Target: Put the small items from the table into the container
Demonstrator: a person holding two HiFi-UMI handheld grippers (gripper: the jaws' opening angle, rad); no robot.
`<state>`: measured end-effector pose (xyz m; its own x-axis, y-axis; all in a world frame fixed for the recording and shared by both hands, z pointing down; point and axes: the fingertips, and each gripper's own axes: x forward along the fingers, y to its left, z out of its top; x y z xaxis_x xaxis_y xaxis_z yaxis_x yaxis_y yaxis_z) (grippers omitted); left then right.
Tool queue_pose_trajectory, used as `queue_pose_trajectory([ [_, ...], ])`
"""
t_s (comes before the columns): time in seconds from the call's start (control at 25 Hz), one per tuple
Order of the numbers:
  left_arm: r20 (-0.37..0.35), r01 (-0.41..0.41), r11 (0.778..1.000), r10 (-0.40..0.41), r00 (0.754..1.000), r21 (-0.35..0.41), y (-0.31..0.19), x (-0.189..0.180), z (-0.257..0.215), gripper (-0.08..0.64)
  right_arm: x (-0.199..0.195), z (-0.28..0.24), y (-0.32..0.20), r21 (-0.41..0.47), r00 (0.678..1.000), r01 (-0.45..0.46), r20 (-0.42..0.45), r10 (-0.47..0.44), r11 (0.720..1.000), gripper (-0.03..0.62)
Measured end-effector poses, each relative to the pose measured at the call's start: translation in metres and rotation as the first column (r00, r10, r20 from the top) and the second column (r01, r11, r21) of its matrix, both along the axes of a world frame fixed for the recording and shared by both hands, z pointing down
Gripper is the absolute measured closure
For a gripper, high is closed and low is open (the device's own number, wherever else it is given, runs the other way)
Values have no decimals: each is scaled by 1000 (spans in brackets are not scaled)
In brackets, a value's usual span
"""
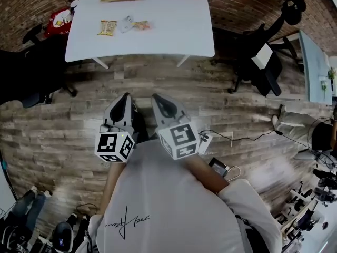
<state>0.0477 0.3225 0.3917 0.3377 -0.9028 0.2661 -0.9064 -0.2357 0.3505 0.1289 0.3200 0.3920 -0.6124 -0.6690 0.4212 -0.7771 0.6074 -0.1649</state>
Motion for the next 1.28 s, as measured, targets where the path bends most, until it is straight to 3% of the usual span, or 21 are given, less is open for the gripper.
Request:
queue_pose_trajectory([
  [0.28,-24,-20,1000,21,1000,24,-34,-21,-7,551,-23,-5,-28,-1,1000,-8,1,8,1000,571],
  [0.92,-25,-53,993,56,998,105,-91,-106,-29,551,-119,-26,-92,97,999,49,5,-50,994,571],
  [1.28,-33,-70,994,73,997,88,-98,-127,-23,551,-137,-20,-99,82,1000,17,23,-19,996,571],
])
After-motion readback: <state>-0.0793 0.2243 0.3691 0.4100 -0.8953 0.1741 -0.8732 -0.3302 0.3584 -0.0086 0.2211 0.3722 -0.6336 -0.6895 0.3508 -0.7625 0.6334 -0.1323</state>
